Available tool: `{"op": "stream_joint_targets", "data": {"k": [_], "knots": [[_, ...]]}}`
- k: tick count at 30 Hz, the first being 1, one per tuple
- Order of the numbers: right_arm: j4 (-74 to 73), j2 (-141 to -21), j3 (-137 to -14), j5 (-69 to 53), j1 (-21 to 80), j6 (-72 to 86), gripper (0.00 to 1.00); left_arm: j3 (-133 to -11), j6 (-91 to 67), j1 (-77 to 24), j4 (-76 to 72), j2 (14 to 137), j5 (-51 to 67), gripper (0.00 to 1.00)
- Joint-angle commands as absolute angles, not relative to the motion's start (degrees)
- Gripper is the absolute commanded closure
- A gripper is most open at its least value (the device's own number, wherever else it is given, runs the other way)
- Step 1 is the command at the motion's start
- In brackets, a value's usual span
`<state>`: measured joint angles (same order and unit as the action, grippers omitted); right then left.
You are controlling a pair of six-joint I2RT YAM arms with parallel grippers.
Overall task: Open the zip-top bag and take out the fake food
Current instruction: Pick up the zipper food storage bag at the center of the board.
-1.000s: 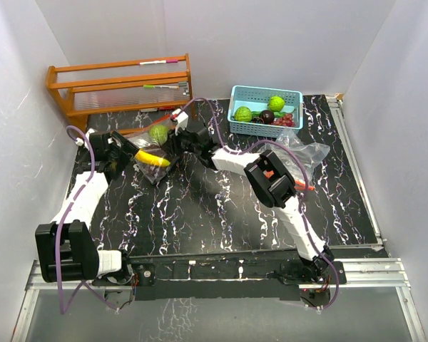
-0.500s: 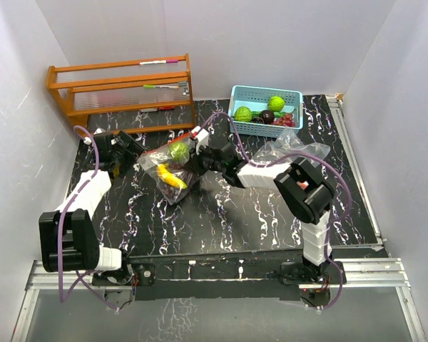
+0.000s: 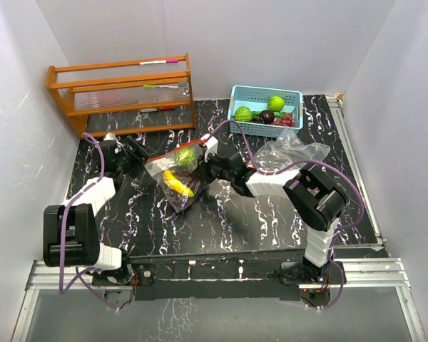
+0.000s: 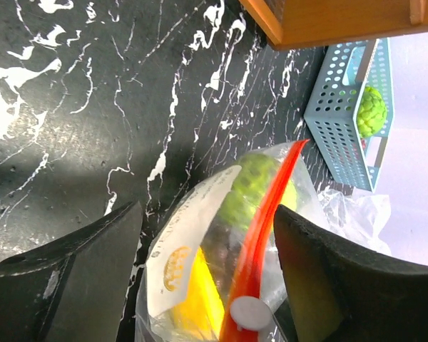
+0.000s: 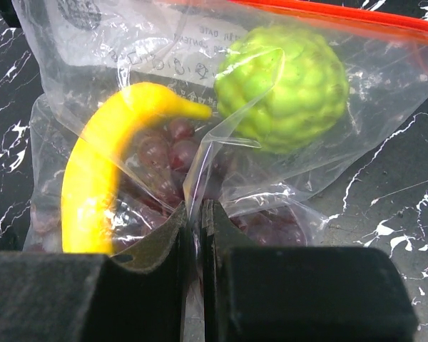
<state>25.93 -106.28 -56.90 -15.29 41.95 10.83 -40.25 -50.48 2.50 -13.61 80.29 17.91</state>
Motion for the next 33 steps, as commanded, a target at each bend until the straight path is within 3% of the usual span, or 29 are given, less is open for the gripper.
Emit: {"op": "stream_joint_targets", "data": {"k": [1, 8, 15, 23, 26, 30, 33], "knots": [[28.08, -106.83, -60.23, -14.5, 42.24, 11.37, 0.88, -38.87, -51.12, 2.16, -17.1, 76.99, 20.67, 0.29], [26.45, -106.97, -61.92, -13.92, 42.27, 10.81, 0.87, -40.39, -47.88, 1.89, -14.53, 72.33, 21.64, 0.24], [26.11, -108.29, -64.74, -13.02, 42.26, 10.24, 0.87, -36.89, -46.6, -0.84, -16.64, 69.15, 20.88, 0.3], [25.34, -110.51, -68.99, -14.34, 41.42, 11.33, 0.87, -35.07, -45.51, -2.04, -15.82, 66.98, 18.39, 0.47], [25.01, -111.69, -70.62, -15.03, 41.16, 12.0, 0.87, -35.11, -44.49, -2.5, -14.55, 66.13, 17.69, 0.6], [25.01, -111.88, -71.0, -15.88, 41.16, 12.62, 0.87, -35.57, -43.41, -2.59, -13.3, 65.91, 16.77, 0.95], [25.14, -110.31, -69.31, -15.64, 41.15, 12.48, 0.87, -36.64, -43.39, -2.68, -12.15, 66.37, 15.67, 1.0]]}}
